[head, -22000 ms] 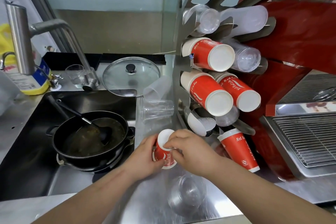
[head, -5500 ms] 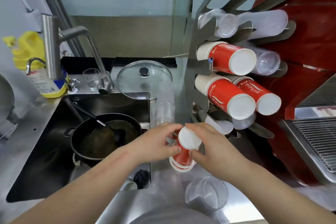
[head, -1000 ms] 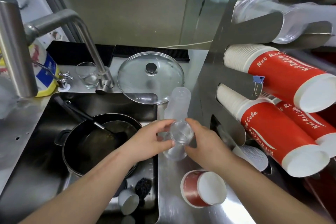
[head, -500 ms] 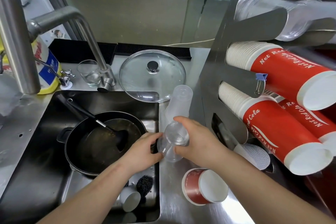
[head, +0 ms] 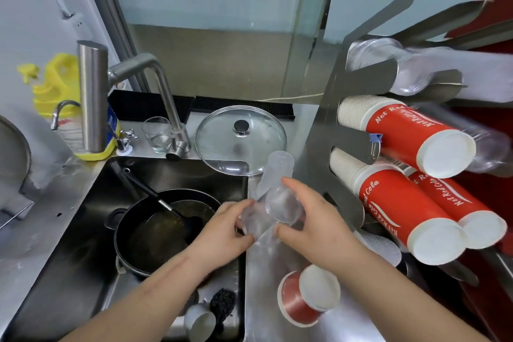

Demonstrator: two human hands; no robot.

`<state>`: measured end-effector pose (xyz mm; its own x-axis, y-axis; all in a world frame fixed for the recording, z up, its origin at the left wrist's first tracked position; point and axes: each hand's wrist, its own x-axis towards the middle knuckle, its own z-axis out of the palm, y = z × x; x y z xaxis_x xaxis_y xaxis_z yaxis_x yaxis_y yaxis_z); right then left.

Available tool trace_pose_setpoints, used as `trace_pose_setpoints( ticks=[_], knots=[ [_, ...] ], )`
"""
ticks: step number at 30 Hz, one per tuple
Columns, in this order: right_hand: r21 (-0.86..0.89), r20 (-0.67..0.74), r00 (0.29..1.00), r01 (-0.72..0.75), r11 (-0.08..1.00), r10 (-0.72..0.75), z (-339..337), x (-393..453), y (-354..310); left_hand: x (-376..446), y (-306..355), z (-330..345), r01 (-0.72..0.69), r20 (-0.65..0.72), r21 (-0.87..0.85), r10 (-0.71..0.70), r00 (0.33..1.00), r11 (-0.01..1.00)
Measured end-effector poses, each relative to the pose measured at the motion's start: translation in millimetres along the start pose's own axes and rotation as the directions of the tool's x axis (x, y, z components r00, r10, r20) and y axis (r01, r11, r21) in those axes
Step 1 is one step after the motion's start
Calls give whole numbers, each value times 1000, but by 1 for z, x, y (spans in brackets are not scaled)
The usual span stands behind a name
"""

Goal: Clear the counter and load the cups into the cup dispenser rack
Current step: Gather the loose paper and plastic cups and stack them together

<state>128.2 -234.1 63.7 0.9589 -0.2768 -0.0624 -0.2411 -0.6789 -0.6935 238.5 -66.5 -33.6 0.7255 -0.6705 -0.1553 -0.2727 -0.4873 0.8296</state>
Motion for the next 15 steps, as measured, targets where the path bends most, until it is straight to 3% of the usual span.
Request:
trace_pose_setpoints(
  ticks=[8, 15],
  knots=[
    [29, -269, 939, 229, 973, -213, -50, -37, -39, -18, 83, -46, -243, -153, 147, 264, 952, 959],
    [2, -502, 793, 401, 916, -346, -105, -86, -61, -42, 170, -63, -489, -228, 295, 557, 799, 821]
  ],
)
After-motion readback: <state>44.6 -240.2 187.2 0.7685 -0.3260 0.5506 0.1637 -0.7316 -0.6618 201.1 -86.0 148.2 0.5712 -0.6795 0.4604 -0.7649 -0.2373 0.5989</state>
